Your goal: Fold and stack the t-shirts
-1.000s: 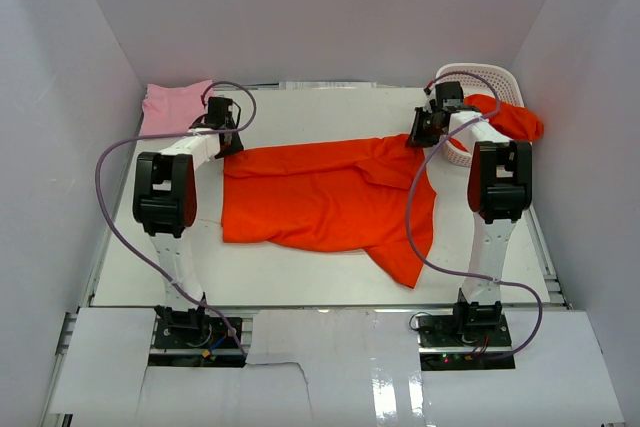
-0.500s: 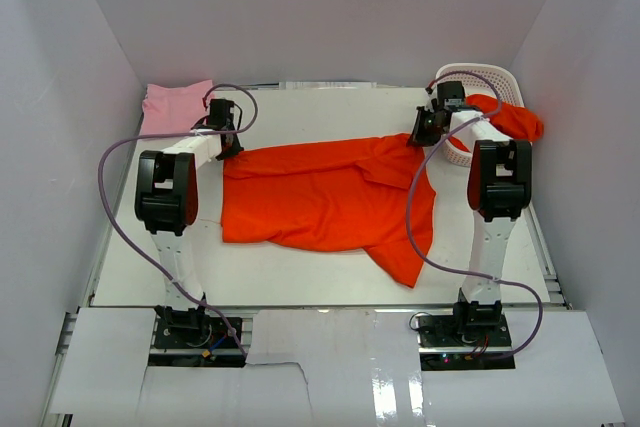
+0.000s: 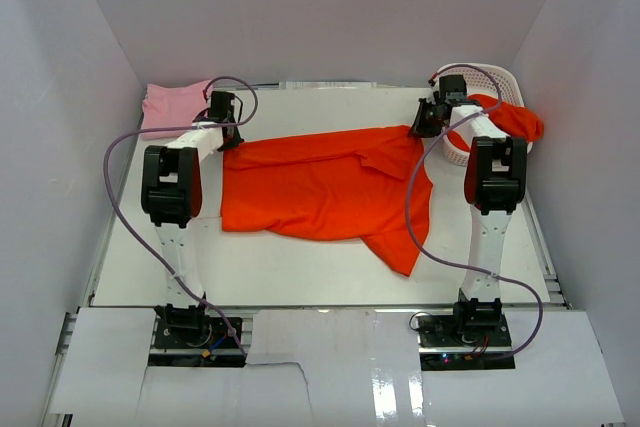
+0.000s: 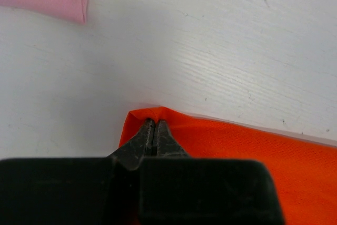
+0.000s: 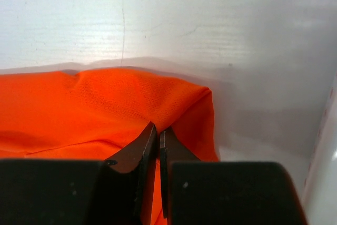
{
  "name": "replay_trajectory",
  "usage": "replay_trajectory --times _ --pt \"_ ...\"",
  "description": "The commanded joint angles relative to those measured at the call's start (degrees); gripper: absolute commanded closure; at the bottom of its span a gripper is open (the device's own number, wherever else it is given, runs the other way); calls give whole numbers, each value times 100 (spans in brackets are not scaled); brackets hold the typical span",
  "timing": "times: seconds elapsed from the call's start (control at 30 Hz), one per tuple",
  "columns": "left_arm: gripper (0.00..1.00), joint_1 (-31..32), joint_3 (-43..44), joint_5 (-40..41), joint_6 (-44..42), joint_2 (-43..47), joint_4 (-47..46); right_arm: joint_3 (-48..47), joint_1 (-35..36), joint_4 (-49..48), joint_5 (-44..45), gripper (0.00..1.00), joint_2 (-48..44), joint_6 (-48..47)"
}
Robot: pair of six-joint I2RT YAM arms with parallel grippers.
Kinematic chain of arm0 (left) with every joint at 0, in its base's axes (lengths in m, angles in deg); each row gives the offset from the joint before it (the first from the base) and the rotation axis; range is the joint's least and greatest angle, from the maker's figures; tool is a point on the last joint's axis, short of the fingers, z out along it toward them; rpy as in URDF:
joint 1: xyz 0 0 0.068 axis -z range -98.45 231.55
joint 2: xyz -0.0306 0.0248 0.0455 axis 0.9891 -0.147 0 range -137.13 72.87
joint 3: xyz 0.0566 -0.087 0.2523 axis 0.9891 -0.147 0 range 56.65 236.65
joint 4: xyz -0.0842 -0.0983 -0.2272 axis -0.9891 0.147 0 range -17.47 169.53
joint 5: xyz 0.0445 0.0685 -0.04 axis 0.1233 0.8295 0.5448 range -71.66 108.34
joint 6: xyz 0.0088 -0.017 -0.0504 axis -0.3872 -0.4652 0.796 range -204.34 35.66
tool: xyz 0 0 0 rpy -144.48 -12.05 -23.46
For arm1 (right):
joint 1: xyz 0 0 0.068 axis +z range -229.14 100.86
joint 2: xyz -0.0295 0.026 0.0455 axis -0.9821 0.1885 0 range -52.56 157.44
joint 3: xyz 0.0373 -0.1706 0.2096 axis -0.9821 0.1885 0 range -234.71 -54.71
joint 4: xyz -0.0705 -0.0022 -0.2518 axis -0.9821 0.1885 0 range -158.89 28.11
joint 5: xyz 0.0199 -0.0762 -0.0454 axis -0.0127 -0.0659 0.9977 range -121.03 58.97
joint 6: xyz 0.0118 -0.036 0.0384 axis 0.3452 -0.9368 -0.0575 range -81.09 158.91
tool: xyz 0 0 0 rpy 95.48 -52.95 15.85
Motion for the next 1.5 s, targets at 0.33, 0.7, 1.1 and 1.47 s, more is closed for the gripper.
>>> replay_trajectory --times 0.33,0.7,1.1,1.47 --pt "100 -64 575 123 -52 -293 174 -874 -101 123 145 92 583 43" --pt "48 -90 653 421 44 119 271 -435 -127 -571 -39 43 47 52" --pt "46 -82 830 431 9 1279 482 803 -22 -958 -381 39 -1561 -659" --pt "46 832 1329 -914 202 649 780 2166 1655 -633 847 38 -2572 -2514"
